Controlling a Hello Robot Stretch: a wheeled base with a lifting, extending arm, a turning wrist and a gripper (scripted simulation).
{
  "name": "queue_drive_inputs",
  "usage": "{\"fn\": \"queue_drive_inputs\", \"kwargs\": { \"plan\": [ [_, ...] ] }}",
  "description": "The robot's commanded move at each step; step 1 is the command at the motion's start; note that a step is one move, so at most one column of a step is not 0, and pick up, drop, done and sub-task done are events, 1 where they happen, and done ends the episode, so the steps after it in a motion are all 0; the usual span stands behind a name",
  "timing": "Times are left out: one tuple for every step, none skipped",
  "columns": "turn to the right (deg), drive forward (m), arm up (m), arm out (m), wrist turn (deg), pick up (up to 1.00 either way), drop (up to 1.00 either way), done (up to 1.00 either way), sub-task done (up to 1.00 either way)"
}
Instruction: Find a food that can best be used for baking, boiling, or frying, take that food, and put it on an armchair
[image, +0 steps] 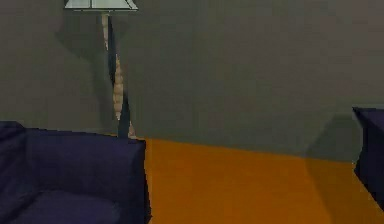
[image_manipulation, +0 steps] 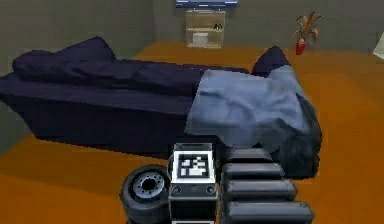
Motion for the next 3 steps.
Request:
{"fn": "queue_drive_inputs", "kwargs": {
  "plan": [
    [0.0,0.40,0.00,0.00,0.0,0.00,0.00,0.00,0.00],
    [45.0,0.00,0.00,0.00,0.0,0.00,0.00,0.00,0.00],
    [45.0,0.00,0.00,0.00,0.0,0.00,0.00,0.00,0.00]
  ]
}}
